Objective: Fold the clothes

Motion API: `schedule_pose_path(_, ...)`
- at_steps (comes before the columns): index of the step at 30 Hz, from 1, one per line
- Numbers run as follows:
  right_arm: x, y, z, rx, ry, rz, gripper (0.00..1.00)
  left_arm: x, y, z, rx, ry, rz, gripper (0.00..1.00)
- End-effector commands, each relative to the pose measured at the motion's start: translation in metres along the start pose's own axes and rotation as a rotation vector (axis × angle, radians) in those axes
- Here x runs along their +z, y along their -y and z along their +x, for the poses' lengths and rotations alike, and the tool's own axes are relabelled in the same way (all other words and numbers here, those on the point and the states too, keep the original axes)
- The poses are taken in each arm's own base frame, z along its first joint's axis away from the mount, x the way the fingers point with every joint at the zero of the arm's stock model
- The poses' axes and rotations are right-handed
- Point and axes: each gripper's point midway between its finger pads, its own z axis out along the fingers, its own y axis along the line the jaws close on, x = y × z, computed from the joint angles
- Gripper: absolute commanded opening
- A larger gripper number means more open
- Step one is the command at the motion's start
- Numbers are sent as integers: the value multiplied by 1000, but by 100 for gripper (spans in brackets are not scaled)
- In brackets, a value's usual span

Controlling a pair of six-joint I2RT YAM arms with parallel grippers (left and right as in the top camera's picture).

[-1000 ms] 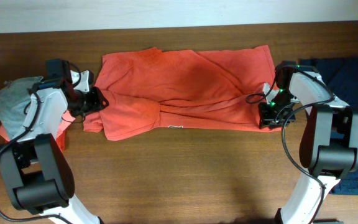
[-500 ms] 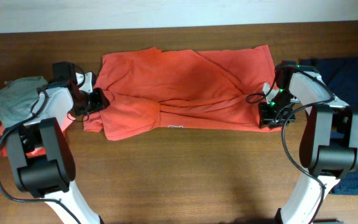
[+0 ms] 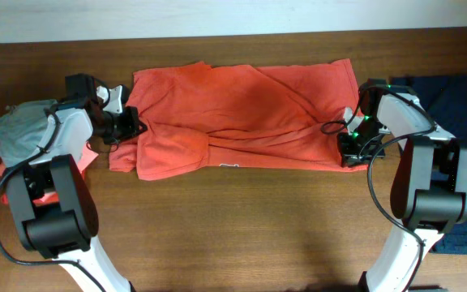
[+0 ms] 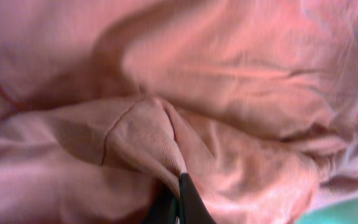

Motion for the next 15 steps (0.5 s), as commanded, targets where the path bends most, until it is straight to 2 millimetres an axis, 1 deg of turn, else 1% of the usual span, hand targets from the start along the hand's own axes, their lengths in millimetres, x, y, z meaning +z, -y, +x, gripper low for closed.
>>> schedule_pose_path(1, -42, 0, -21, 7, 120, 9, 23, -35, 20, -7, 21, 45, 34, 0)
schedule_pose_path(2, -53, 0, -27, 4, 150, 12, 25, -40, 22, -5, 17, 43, 34, 0)
schedule_pose_path(3, -73, -1, -37, -2, 206, 18, 30, -50, 27, -2, 11, 41, 44, 1)
schedule_pose_path(6, -106, -3, -57, -13, 305, 29, 42, -76, 37, 1, 10, 65, 51, 0)
schedule_pose_path(7, -112, -2, -64, -15, 333, 32, 44, -86, 39, -1, 16, 89, 49, 0)
schedule_pose_path(8, -116, -2, -71, -19, 367, 35, 46, -95, 42, -3, 24, 111, 48, 1)
schedule_pose_path(10, -117, -1, -79, -22, 396, 41, 48, -107, 47, -6, 37, 142, 46, 1)
schedule_pose_path(11, -117, 0, -83, -23, 407, 44, 48, -110, 48, -6, 42, 149, 46, 1)
schedule_pose_path(12, -113, 1, -91, -24, 422, 45, 48, -114, 51, -7, 49, 161, 46, 0)
schedule_pose_path(15, -104, 4, -102, -25, 431, 46, 48, -115, 52, -7, 50, 163, 46, 1)
